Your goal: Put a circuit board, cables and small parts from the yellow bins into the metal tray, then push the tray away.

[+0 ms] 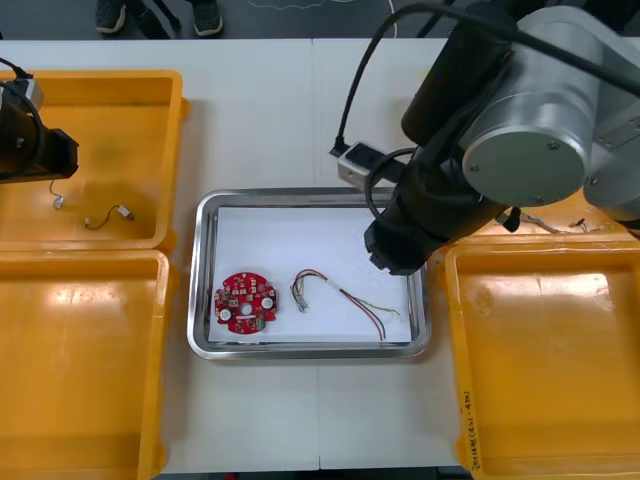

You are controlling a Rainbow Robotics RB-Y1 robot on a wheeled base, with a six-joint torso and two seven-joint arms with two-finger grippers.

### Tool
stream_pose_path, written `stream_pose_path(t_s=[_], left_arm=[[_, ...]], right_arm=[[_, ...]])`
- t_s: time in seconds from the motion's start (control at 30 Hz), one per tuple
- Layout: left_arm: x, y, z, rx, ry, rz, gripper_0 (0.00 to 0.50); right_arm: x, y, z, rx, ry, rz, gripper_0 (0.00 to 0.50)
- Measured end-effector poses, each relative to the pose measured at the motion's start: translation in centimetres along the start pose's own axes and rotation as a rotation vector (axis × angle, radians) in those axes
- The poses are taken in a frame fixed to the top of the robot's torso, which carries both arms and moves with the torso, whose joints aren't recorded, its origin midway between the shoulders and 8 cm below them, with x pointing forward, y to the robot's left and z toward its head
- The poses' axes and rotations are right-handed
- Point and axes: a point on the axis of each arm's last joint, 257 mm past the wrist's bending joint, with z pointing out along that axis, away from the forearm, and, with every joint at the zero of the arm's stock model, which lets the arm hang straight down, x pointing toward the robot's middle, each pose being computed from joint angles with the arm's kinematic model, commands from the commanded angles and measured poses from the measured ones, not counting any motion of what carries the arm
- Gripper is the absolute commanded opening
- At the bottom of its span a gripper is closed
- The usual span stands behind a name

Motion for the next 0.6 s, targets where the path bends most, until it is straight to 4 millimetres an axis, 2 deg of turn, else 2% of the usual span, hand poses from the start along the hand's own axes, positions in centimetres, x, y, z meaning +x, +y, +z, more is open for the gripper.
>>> stream_pose_path(t_s=[0.13, 0.17, 0.23, 0.27, 0.33, 0.6], left_arm=[[0.0, 0.1, 0.0, -0.006, -0.001, 0.001, 0.008], [0.0, 0.1, 0.0, -0.007, -0.001, 0.002, 0.040], [0.0, 0.0, 0.1, -0.010, -0.001, 0.003, 0.294], [0.0, -0.1, 0.2, -0.010, 0.000, 0.004, 0.387], [0.1, -0.3, 0.3, -0.009, 0.001, 0.005, 0.490], [0.8, -0.7, -0.6, -0.013, 0.058, 0.010, 0.500]], right_arm=[[0.8, -2.0, -0.9, 0.033, 0.012, 0.028, 0.470], [1.1, -2.5, -1.2, 0.044, 0.020, 0.035, 0.469], [1.6, -3.5, -1.7, 0.068, 0.033, 0.049, 0.472], [1.9, -4.0, -2.0, 0.080, 0.040, 0.056, 0.470], [2.3, -4.9, -2.6, 0.099, 0.052, 0.074, 0.471], [2.5, -8.7, -4.5, 0.122, 0.050, 0.203, 0.472]])
